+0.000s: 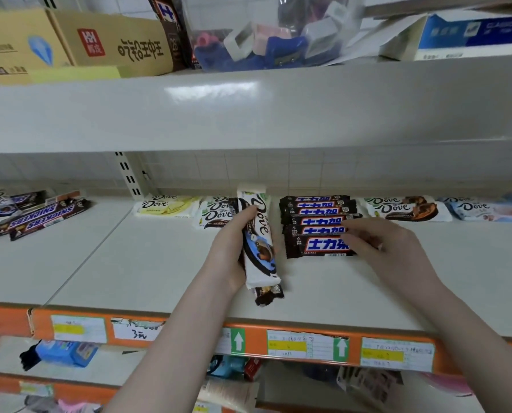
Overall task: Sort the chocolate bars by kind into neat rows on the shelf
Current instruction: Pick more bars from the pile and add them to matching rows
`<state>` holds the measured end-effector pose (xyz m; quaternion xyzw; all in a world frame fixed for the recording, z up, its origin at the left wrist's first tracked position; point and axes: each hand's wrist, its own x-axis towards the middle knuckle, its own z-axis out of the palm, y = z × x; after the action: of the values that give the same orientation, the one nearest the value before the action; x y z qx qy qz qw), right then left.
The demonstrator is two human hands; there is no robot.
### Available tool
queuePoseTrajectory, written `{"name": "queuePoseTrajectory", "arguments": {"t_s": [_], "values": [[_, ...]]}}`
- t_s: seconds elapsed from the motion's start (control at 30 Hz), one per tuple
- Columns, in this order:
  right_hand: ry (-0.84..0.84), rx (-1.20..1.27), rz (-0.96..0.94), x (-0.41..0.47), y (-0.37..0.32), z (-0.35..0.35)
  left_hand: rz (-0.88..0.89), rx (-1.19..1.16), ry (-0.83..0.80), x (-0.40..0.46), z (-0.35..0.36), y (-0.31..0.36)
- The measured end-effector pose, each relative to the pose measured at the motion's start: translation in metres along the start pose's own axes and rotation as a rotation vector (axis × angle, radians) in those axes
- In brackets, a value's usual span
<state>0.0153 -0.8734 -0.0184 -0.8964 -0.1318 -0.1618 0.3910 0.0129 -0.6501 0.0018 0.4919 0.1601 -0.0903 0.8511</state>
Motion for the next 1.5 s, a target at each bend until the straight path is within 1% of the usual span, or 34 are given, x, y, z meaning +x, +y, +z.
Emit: {"name": "queuePoseTrajectory", "arguments": {"t_s": [0.07,0.23,0.33,0.43,0.5,0.63,0.7,0.77,0.9,0.97,1.03,1.1,1.2,1.27,1.3,1.4,1.5], "values": [[-0.063,0.127,0.08,-0.006,-0.019,0.01,0.046,-0.07,0.014,-0.006,-0.001,-0.002],[-0.273,0.227,0.142,-0.012,-0.052,0.04,0.151,-0.121,0.042,-0.02,-0.007,-0.008],[-0.34,0.233,0.151,-0.011,-0.063,0.054,0.171,-0.122,0.032,-0.023,-0.016,-0.01],[-0.387,0.349,0.199,-0.01,-0.068,0.061,0.166,-0.123,0.052,-0.023,-0.025,-0.009],[-0.404,0.42,0.243,-0.01,-0.07,0.064,0.156,-0.11,0.083,-0.025,-0.031,-0.006],[-0.37,0.468,0.319,-0.005,-0.064,0.065,0.171,-0.093,0.136,-0.026,-0.047,0.001],[-0.363,0.505,0.333,-0.003,-0.063,0.064,0.19,-0.036,0.177,-0.026,-0.056,0.008],[-0.338,0.518,0.322,-0.001,-0.065,0.066,0.175,0.067,0.184,-0.026,-0.065,0.017],[-0.236,0.42,0.227,0.001,-0.071,0.076,0.076,0.218,0.141,-0.02,-0.083,0.034],[-0.251,0.249,0.142,0.002,-0.072,0.084,0.016,0.21,0.127,-0.017,-0.09,0.038],[-0.257,0.07,0.009,0.003,-0.072,0.092,-0.029,0.173,0.121,-0.013,-0.097,0.039],[-0.211,-0.034,-0.116,0.005,-0.072,0.097,-0.06,0.167,0.124,-0.01,-0.102,0.04],[-0.132,-0.232,-0.32,0.014,-0.067,0.1,-0.087,0.242,0.128,-0.006,-0.109,0.047],[-0.107,-0.368,-0.465,0.024,-0.065,0.101,-0.088,0.305,0.131,-0.001,-0.113,0.054],[-0.1,-0.416,-0.506,0.029,-0.064,0.102,-0.085,0.339,0.13,0.003,-0.115,0.058],[-0.089,-0.479,-0.569,0.046,-0.062,0.105,-0.077,0.496,0.123,0.016,-0.117,0.069],[-0.096,-0.525,-0.562,0.057,-0.058,0.112,-0.032,0.583,0.124,0.029,-0.115,0.075]]}}
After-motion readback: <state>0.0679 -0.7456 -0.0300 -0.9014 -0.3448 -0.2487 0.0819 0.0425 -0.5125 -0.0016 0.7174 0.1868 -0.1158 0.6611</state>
